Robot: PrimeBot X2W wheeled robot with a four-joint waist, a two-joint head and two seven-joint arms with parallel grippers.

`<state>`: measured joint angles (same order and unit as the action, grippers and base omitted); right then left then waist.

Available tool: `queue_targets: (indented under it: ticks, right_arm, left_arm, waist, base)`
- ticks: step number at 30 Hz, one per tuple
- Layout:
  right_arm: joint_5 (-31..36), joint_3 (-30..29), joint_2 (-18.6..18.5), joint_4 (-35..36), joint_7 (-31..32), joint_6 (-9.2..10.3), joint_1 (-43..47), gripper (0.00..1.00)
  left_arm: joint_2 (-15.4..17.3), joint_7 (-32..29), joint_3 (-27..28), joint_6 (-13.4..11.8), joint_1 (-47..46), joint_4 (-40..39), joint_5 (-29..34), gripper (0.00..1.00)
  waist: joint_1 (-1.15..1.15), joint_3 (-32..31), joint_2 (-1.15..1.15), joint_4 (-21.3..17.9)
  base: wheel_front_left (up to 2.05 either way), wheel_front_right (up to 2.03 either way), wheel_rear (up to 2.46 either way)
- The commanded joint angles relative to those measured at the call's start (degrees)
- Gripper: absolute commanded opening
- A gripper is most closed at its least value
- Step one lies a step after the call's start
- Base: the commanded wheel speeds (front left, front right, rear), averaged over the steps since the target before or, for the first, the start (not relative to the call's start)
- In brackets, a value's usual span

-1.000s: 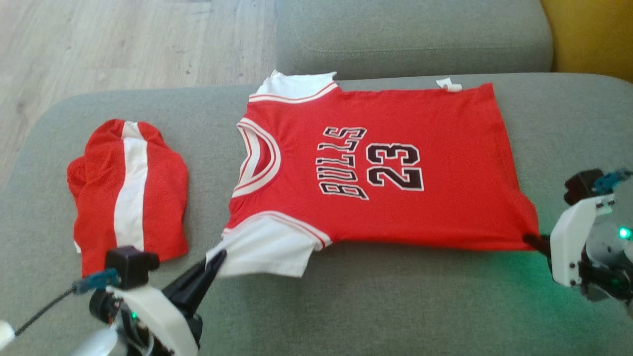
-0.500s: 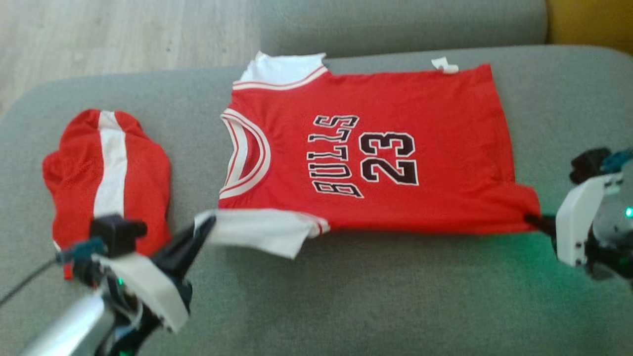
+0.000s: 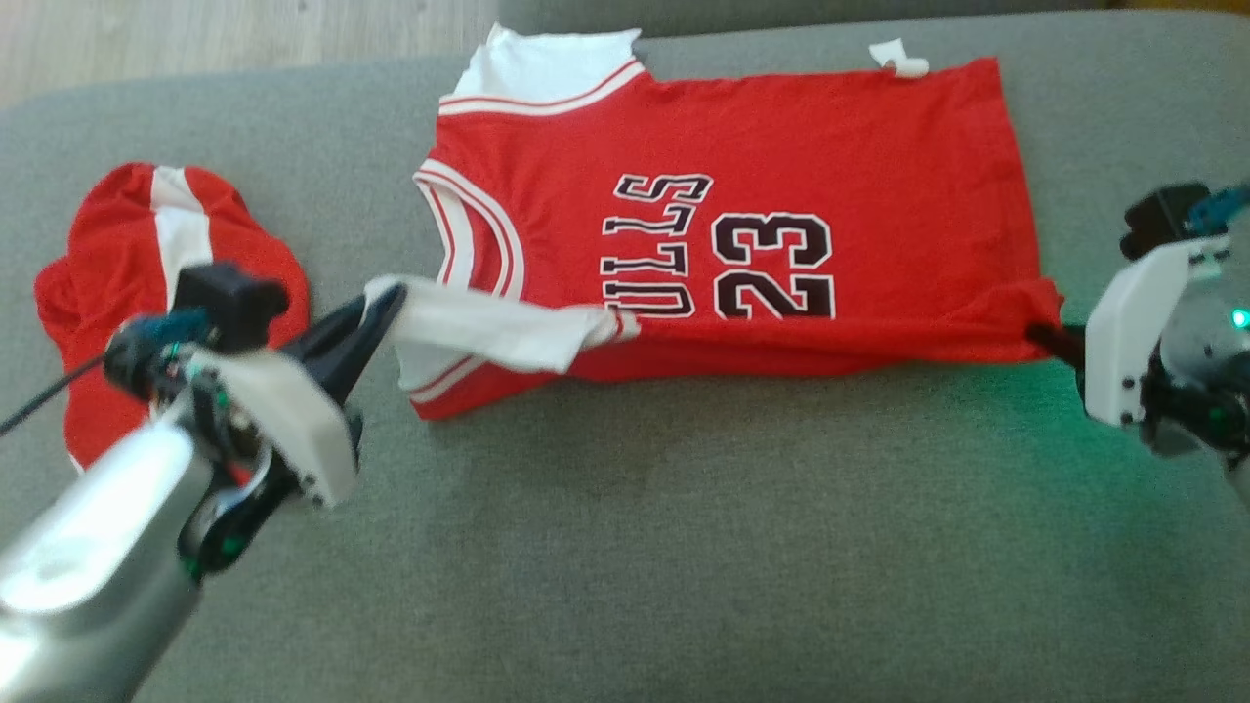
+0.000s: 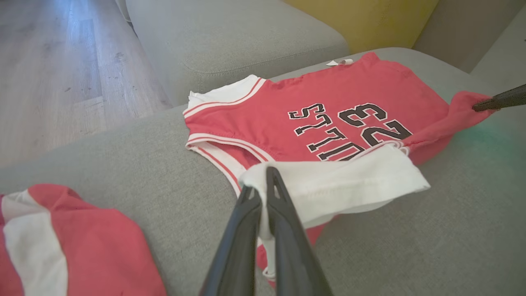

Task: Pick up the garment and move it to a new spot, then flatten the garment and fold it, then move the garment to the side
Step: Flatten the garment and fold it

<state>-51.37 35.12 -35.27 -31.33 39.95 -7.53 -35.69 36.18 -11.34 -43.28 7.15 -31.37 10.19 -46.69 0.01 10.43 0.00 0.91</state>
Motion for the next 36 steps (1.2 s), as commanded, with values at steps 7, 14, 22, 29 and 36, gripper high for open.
queue_targets:
  ticks: [7, 14, 22, 29, 36]
  right_arm:
    - [4.44, -1.88, 1.64, -0.41, 2.54, 0.04, -6.79, 0.00]
    - [9.52, -2.68, 3.72, -3.02, 1.06, 0.04, -11.83, 1.00]
    - [15.16, -10.06, 8.48, -8.46, -14.01, 0.04, -17.79, 1.00]
    - [20.13, -12.72, 10.05, -10.70, -30.75, 0.04, -17.55, 1.00]
    - [23.79, -16.74, 11.83, -8.16, -48.19, 0.04, -12.47, 1.00]
  left_arm:
    - [0.57, -1.06, -5.31, 0.32, -15.27, 4.56, 1.42, 0.00]
    - [-0.79, 2.32, -11.90, 0.33, -24.99, 14.07, 0.90, 0.98]
    - [-5.85, 13.18, -9.22, -0.29, -30.64, 24.32, 1.43, 1.00]
    - [-11.10, 24.82, -4.58, -1.85, -30.49, 29.31, -0.04, 1.00]
    - [-14.09, 26.31, 8.49, -6.28, -22.55, 20.04, 2.20, 1.00]
  waist:
    - [-0.01, 4.29, 0.00, 0.02]
    - [-0.01, 7.23, 0.00, -0.15]
    - [-0.01, 8.77, 0.00, 0.39]
    - [-0.01, 6.58, 0.00, 1.32]
    - [-0.01, 1.85, 0.00, 1.36]
  base:
    - [0.00, 0.00, 0.00]
    - [0.00, 0.00, 0.00]
    - [0.00, 0.00, 0.00]
    - [0.00, 0.00, 0.00]
    - [0.00, 0.00, 0.00]
